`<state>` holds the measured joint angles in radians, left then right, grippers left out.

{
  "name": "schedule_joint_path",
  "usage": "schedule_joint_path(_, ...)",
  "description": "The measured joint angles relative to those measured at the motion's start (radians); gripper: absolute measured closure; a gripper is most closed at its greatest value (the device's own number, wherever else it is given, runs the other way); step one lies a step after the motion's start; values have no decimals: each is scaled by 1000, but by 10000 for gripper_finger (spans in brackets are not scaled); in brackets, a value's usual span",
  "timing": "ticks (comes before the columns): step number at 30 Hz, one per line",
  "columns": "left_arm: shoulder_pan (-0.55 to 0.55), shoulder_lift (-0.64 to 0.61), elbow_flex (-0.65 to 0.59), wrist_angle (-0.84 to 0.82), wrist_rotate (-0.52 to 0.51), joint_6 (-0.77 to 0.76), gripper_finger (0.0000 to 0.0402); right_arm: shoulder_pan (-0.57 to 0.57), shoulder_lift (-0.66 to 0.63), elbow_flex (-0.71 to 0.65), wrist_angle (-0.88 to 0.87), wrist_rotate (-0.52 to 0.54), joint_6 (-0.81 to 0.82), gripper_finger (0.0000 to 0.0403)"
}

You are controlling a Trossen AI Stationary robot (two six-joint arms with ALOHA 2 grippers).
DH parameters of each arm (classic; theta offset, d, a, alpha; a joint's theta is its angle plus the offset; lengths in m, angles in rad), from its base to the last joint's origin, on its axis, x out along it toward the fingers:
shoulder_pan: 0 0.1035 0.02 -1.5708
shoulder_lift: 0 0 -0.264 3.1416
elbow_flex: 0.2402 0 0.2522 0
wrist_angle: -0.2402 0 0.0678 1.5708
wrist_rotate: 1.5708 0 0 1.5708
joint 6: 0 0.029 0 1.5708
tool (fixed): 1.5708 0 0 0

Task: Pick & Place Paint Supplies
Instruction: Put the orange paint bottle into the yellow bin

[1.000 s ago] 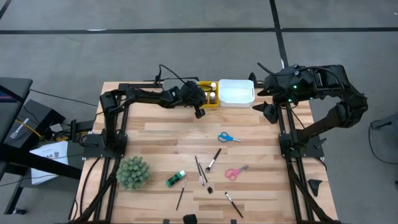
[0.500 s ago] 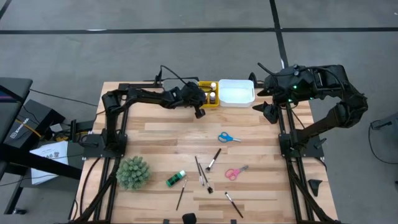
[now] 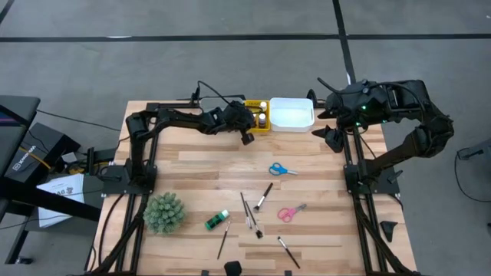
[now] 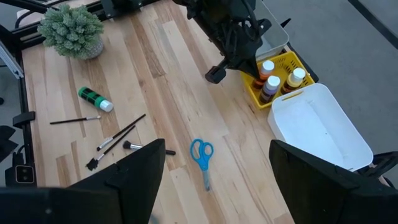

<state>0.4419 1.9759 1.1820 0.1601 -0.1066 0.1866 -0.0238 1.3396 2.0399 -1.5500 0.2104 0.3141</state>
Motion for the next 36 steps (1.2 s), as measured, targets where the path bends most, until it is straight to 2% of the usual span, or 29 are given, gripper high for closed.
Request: schedule_joint_path(36, 17, 1, 0, 44, -33, -4, 401, 0, 0, 0, -9, 0, -3, 120)
